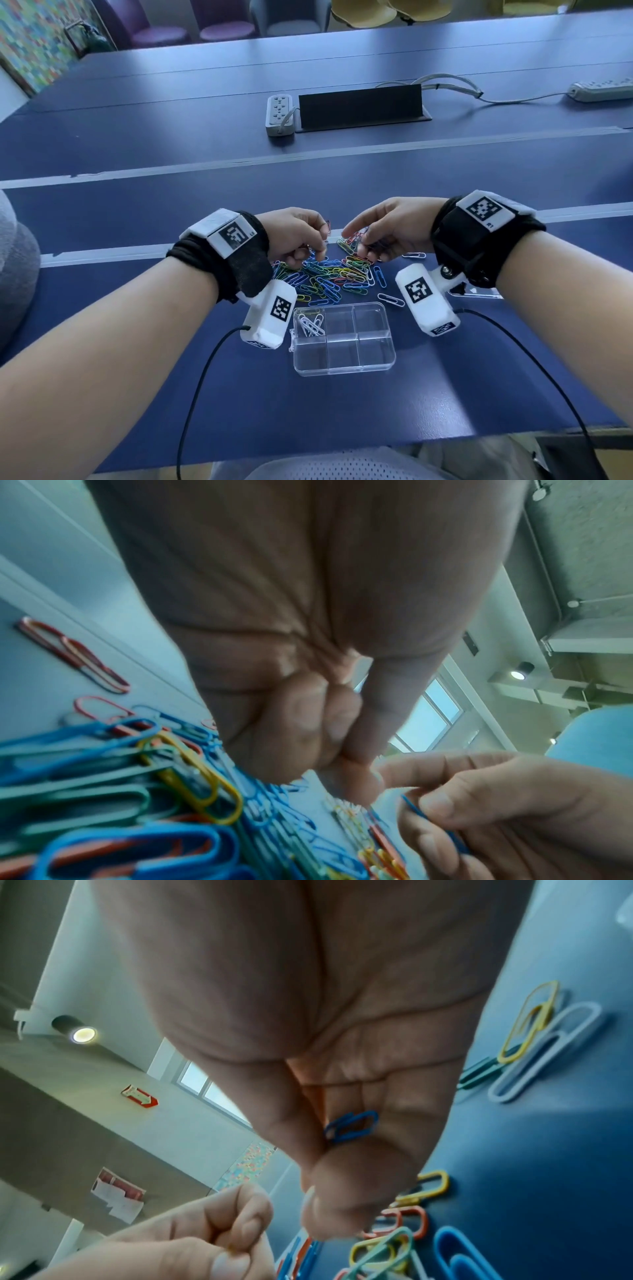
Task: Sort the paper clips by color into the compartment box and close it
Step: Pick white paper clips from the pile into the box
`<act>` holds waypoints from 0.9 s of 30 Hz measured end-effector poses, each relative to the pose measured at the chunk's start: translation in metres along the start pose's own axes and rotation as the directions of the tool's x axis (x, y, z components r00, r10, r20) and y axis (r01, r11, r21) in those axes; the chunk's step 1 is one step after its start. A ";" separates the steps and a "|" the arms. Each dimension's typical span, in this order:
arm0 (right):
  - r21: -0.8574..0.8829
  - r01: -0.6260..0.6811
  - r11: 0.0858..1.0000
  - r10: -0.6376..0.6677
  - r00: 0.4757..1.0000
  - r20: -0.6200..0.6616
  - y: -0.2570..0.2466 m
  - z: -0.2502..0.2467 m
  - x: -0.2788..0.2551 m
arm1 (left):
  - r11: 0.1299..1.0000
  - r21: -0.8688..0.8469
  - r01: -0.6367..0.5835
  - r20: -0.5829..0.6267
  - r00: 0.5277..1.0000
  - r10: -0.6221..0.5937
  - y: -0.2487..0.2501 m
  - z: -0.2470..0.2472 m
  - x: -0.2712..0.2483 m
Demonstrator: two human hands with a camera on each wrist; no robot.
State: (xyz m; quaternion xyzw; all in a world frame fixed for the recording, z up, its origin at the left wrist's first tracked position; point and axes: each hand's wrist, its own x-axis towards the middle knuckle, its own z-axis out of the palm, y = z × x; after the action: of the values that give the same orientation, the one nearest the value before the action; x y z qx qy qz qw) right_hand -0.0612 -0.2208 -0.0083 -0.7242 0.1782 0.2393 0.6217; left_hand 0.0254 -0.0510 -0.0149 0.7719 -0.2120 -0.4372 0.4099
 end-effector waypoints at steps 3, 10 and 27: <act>-0.048 -0.012 0.999 0.009 0.997 -0.075 -0.002 0.002 0.000 | 0.952 0.305 0.010 -0.112 0.993 0.025 0.005 0.005 0.002; -0.260 -0.042 0.965 -0.018 0.974 -0.225 -0.005 0.008 0.000 | 0.578 0.799 -0.165 -0.048 0.941 0.335 0.016 0.021 0.006; -0.668 -0.009 0.744 -0.125 0.980 -0.153 0.007 0.035 -0.061 | 0.567 0.814 -0.126 0.071 0.991 0.118 0.023 0.020 -0.033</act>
State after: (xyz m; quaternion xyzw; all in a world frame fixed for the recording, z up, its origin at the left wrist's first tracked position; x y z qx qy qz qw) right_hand -0.1194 -0.1895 0.0166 -0.9225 0.1163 0.1984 0.3101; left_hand -0.0083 -0.0502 0.0150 0.8554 -0.4438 -0.2645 0.0366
